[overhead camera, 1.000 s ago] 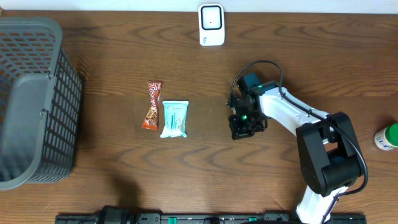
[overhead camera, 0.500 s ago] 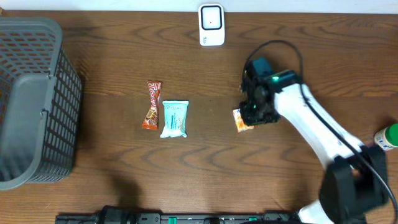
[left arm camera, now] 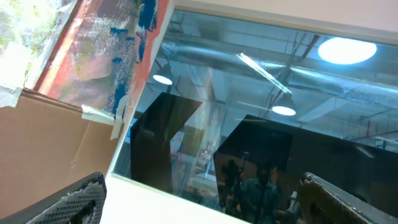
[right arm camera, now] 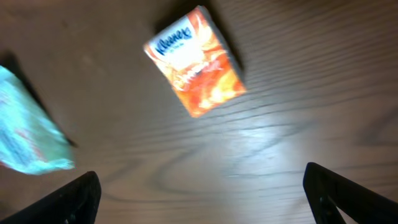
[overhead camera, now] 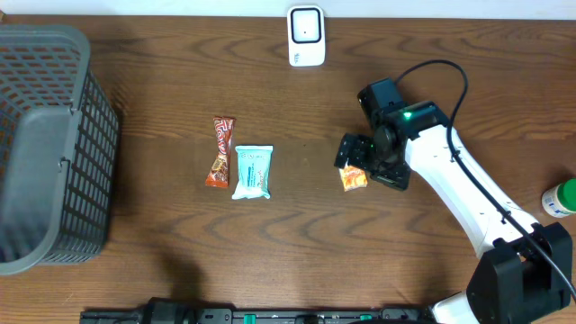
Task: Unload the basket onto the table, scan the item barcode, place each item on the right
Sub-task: 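Lift the orange packet and rotate it in the right gripper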
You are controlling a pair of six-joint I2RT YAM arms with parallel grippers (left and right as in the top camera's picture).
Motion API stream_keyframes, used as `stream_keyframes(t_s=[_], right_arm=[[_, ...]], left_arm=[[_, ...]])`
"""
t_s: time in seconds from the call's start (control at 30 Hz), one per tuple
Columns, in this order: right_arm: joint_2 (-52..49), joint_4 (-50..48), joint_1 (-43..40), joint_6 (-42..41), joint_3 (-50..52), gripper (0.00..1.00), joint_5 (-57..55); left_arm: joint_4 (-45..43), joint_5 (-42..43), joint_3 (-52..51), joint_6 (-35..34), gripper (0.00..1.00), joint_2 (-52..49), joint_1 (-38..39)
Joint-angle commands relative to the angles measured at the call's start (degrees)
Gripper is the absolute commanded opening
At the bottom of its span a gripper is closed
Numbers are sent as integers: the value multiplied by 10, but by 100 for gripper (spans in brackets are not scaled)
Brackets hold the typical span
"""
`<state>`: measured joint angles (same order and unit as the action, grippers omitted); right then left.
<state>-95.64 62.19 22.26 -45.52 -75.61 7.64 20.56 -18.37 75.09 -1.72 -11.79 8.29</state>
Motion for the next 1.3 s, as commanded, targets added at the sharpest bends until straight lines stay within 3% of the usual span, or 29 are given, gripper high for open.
stream_keyframes(t_s=[0.0,0.07,0.2,0.3,0.53,1.17,1.27], right_arm=[[-5,-15,7,-125,-1,99,22],[-5,-14,7,-171,-1,99,26],[-12,23,8,-393,1,99,12],[-17,0,8,-447,3,99,-8],[-57,-74,9,-453,3,99,-11],[-234,-135,5,-418,3,99,-20],[-234,-131,4,-390,3,91,-29]], left_arm=[[-3,-3,0,-5,98,1,-2],[-3,-3,0,-5,98,1,-2],[-3,-3,0,-5,98,1,-2],[-3,-3,0,-5,98,1,-2],[-3,-3,0,-5,98,1,-2],[-3,-3,0,-5,98,1,-2],[-3,-3,0,-5,98,1,-2]])
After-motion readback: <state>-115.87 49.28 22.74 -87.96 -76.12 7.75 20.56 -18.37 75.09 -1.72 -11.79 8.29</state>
